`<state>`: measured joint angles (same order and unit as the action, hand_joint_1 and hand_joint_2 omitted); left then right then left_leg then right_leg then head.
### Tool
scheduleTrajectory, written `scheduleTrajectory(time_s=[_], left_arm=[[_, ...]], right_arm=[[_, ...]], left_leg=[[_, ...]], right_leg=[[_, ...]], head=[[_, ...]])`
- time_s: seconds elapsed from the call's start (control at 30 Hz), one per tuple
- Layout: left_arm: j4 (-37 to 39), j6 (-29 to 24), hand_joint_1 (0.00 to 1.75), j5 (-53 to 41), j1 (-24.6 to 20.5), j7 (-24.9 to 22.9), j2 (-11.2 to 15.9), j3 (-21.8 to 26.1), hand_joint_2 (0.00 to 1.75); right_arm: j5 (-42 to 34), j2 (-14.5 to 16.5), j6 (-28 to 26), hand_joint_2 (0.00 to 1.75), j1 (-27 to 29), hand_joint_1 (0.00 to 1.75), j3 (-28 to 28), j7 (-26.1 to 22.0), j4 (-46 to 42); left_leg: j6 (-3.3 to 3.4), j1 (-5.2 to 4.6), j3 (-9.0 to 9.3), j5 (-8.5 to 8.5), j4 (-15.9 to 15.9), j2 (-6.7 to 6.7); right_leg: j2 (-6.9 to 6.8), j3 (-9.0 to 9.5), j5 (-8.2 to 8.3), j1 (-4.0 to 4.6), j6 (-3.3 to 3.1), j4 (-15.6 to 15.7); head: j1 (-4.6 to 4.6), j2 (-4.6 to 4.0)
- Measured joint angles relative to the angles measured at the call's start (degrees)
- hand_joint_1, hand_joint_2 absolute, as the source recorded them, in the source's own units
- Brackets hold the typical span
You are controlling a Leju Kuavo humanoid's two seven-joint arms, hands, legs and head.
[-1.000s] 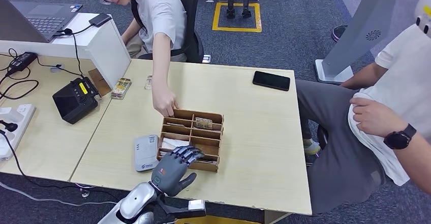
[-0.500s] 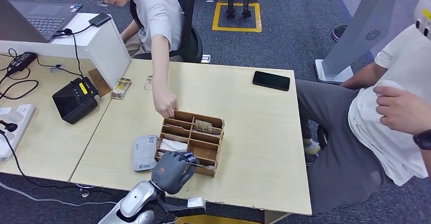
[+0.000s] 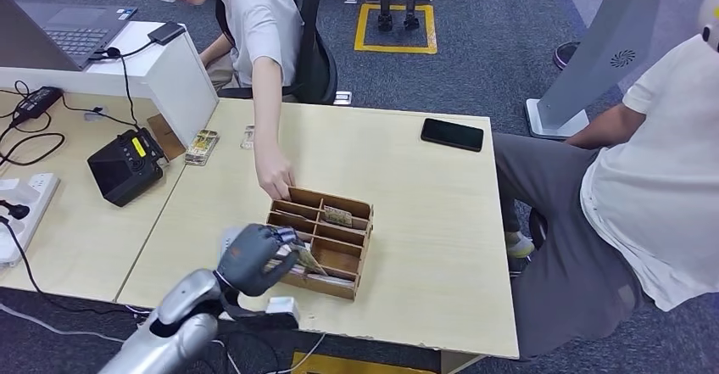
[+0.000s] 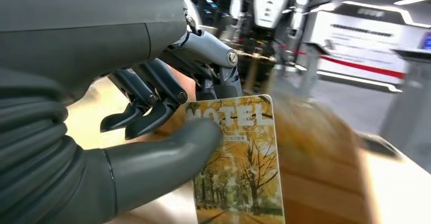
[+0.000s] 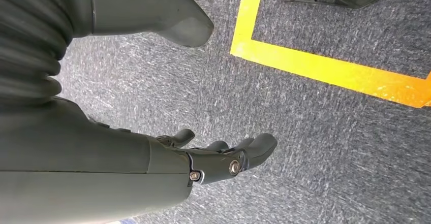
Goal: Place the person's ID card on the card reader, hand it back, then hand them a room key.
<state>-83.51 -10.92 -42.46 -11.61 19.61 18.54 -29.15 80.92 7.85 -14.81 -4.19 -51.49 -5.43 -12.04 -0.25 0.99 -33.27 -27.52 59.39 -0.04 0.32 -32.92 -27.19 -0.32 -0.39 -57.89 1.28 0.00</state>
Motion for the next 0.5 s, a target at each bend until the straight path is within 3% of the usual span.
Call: scheduleTrajectory(time_s=[0.1, 0.17, 0.27, 0.37, 0.5], left_arm=[[-6.0, 10.7, 1.75, 7.7, -11.0, -4.0, 9.6, 4.9, 1.75], [-7.0, 21.2, 1.75, 11.8, -25.0, -7.3, 15.6, 6.4, 1.75], [-4.9, 34.5, 1.75, 15.3, -46.6, -12.3, 19.7, 6.6, 1.75], [-3.4, 34.0, 1.75, 17.4, -57.6, -15.9, 22.2, 5.4, 1.75], [-3.3, 29.3, 1.75, 17.8, -60.0, -16.8, 25.0, 3.7, 1.75]], right_arm=[[0.2, 0.0, 0.1, 1.75, 0.0, 0.00, -0.1, 0.0, 0.0], [0.1, -0.1, 0.1, 1.75, 0.1, 0.00, -0.1, -0.1, 0.0], [0.0, -0.2, 0.1, 1.75, 0.1, 0.00, -0.2, -0.3, 0.0], [0.1, -0.1, -0.1, 1.75, 0.0, 0.00, -0.3, -0.4, 0.0], [0.1, -0.1, -0.3, 1.75, -0.1, 0.00, -0.6, -0.4, 0.0]], left_leg=[[-0.31, 0.29, -0.45, 0.30, 0.1, -0.11], [-0.42, 0.46, -1.03, 0.59, 0.1, -0.26], [-0.51, 0.47, -1.50, 0.82, 0.1, -0.10], [-0.47, 0.24, -1.27, 0.71, 0.0, 0.57], [-0.44, 0.21, -1.17, 0.66, 0.0, 0.57]], right_leg=[[-0.09, -0.52, 0.23, 0.25, -0.34, -0.1], [-0.25, -1.00, 0.47, 0.41, -0.52, -0.1], [-0.10, -1.44, 0.82, 0.47, -0.61, -0.1], [0.55, -1.50, 0.91, 0.27, -0.66, -0.1], [0.60, -1.48, 0.84, 0.17, -0.65, -0.1]], head=[[0.01, 0.00], [0.15, 0.00], [0.09, 0.00], [0.03, 0.00], [0.02, 0.00]])
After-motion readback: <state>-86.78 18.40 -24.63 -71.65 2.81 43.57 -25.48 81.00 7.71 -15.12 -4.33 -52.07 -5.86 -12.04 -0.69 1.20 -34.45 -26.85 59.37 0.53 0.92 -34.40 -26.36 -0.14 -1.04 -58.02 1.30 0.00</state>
